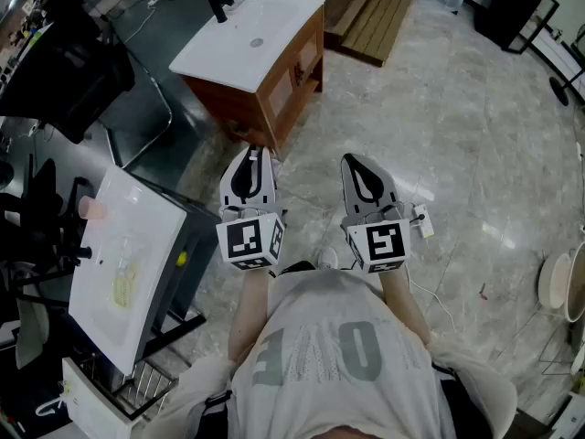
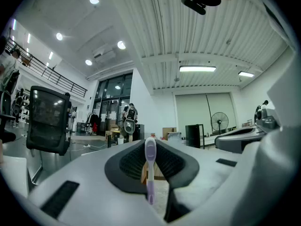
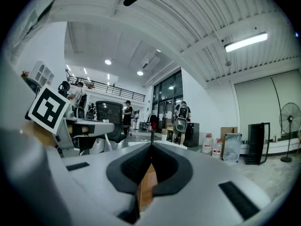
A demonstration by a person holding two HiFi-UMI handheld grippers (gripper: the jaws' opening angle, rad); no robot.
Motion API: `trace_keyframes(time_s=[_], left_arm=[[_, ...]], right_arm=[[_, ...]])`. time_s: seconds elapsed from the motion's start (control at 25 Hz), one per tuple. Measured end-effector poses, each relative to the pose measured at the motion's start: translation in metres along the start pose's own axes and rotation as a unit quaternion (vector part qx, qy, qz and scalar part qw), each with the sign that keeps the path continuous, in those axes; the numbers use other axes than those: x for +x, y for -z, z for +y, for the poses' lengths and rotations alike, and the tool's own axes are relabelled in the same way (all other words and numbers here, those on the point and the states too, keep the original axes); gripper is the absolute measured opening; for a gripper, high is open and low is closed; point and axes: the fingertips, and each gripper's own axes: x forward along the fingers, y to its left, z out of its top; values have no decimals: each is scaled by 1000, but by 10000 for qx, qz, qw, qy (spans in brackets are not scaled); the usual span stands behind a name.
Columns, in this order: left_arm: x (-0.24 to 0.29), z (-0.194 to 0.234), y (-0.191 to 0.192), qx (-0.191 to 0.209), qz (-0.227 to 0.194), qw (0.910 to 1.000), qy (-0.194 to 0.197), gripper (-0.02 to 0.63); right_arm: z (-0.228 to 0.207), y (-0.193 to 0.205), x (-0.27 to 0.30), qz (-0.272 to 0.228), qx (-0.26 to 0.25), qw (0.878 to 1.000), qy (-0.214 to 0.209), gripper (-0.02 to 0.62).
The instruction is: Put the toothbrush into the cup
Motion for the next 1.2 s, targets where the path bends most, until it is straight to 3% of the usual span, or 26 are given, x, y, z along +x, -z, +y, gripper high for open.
trace_keyframes(time_s=[0.36, 0.56, 0.8, 1.04, 1.2], left_arm=[[10, 1, 4, -31, 26, 10000, -40, 74], [14, 0, 6, -91, 49, 9999, -18, 74], [30, 9, 15, -195, 52, 9997, -101, 74], [79, 20, 3, -196, -187, 9996, -55, 74], [139, 39, -19, -156, -514, 9986, -27, 74]], right_arm=[[-12, 3, 6, 49, 16, 10000, -11, 31], [-18, -1, 7, -160, 257, 9995, -31, 31], [-25, 14, 22, 52, 148, 9999, -65, 32], [-55, 1, 56, -230, 152, 9996, -84, 32], [-80, -11, 98, -410, -27, 9992, 14, 32]])
